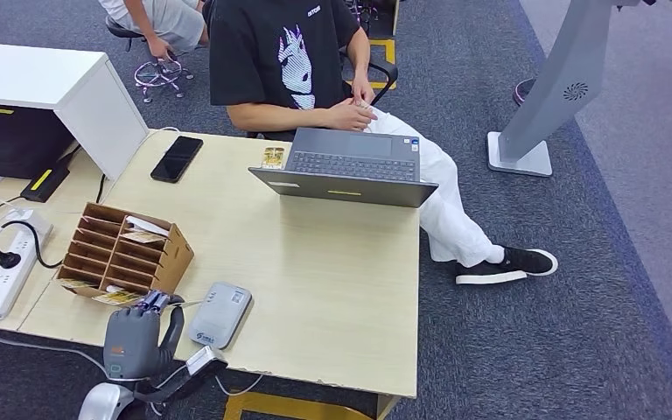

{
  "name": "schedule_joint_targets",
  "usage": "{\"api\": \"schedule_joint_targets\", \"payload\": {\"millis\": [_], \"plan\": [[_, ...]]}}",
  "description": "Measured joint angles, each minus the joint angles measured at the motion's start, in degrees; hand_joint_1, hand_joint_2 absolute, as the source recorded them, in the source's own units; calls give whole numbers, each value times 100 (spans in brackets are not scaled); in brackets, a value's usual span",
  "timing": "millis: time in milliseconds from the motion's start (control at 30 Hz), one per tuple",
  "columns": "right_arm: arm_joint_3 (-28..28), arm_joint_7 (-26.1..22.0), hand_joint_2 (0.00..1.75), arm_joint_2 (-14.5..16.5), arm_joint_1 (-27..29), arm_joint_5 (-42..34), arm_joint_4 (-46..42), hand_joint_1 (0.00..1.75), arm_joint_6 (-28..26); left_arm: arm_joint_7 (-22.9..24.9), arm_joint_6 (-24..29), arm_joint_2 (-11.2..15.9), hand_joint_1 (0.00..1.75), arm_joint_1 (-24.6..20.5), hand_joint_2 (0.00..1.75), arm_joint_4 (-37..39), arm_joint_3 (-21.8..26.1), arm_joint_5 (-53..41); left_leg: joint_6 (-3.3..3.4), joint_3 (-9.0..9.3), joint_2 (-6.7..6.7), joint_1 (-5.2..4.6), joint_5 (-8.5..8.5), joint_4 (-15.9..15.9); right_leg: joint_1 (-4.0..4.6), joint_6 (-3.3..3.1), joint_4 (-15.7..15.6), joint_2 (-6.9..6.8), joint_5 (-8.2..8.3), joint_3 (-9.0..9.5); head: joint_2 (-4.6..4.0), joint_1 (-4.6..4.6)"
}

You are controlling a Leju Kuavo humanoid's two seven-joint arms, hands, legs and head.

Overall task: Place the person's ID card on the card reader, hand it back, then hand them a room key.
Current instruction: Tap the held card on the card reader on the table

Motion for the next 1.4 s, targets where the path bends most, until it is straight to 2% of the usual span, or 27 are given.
{"api": "schedule_joint_targets", "payload": {"millis": [133, 533, 967, 1100, 1400], "plan": [[-20, 3, 175, 0, 0, 8, -1, 0, 0, 151, 7, -1, 175, -18, 175, 153, 103, -263, 0, 0, 0, 0, 0, 0, 0, 0, 0, 0, 0, 0, 0, -1], [-38, 2, 175, 0, -1, 38, -7, 0, 0, 157, 9, -22, 175, -89, 175, 380, 275, -419, 0, 0, 0, 0, 0, 0, 0, 0, 0, 0, 0, 0, 0, -1], [-87, -22, 175, 0, 0, 151, -15, 0, -126, -247, 10, -344, 175, -117, 175, 694, 819, -545, 0, 0, 0, 0, 0, 0, 0, 0, 0, 0, 0, 0, 0, -1], [-91, -42, 175, 0, -1, 278, -15, 0, -237, -510, 10, -449, 175, -137, 175, 710, 926, -499, 0, 0, 0, 0, 0, 0, 0, 0, -1, 0, 0, -1, 0, 0], [-90, -55, 175, 0, -8, 429, -22, 0, -305, -884, 10, -776, 175, -537, 175, 1003, 923, -354, 0, 1, -1, -1, 1, 1, -1, 0, -1, 0, 4, -1, 0, 0]]}}
